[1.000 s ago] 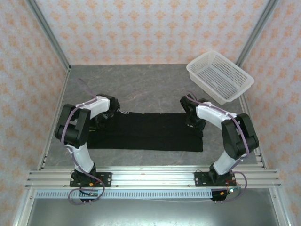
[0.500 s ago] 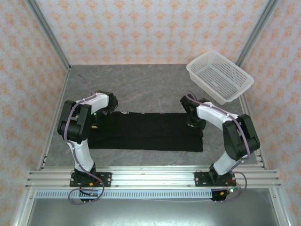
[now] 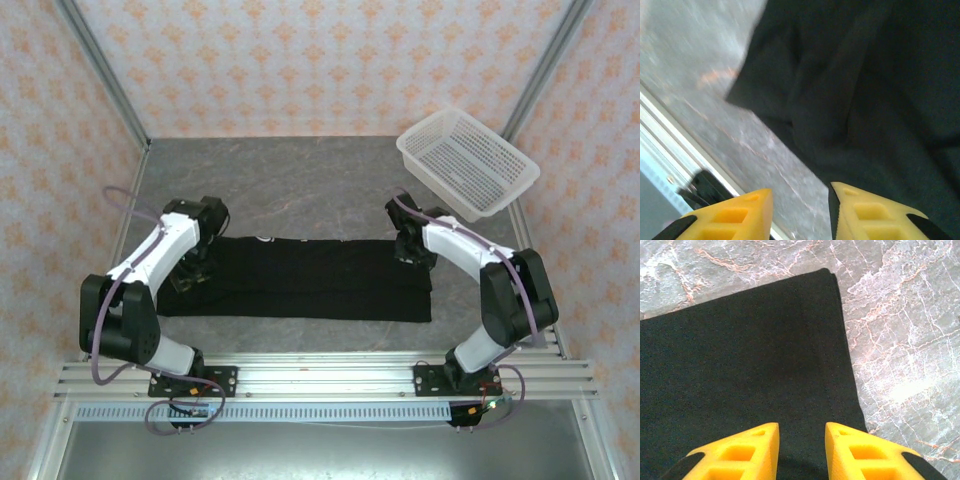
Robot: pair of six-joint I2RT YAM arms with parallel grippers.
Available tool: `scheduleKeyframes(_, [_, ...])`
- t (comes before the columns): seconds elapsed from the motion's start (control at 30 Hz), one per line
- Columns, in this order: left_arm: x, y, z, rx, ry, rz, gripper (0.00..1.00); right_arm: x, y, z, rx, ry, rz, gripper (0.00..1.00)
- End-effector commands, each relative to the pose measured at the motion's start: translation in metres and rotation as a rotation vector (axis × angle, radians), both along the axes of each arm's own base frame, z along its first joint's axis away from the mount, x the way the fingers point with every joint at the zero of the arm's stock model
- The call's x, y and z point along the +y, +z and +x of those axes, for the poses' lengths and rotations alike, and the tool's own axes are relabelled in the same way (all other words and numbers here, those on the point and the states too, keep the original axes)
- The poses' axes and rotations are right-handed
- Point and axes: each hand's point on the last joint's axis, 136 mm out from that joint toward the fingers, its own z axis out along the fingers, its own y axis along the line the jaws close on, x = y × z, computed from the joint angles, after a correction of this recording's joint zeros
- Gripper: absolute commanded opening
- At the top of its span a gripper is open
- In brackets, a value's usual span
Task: Fold and stack the t-shirts
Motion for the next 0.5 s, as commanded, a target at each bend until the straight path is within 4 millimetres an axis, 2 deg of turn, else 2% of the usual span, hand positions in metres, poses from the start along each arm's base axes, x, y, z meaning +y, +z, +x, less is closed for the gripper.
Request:
scheduleKeyframes(0.0, [-0.016, -0.019, 0.002, -0.020, 0.152, -0.126, 0.34, 0.007, 0.005, 0.013, -0.021, 0.021, 0.026, 0.29])
scheduleKeyframes(0.17, [0.024, -0.032, 0.018, -0.030, 0.223, -0.047, 0.34, 0.007, 0.000, 0.020, -0.005, 0.028, 0.011, 0.28])
scheduleKeyframes(0.23, [0.034, -0.041, 0.019, -0.019, 0.252, -0.045, 0.34, 0.006, -0.002, 0.021, 0.002, 0.026, 0.002, 0.28])
scheduleKeyframes(0.37, [0.046, -0.067, 0.008, 0.079, 0.303, -0.038, 0.34, 0.003, -0.007, 0.021, 0.020, 0.016, -0.007, 0.28])
scheduleKeyframes(0.47, [0.054, -0.075, -0.003, 0.110, 0.348, -0.017, 0.35, 0.003, -0.010, 0.020, 0.026, 0.005, -0.006, 0.28])
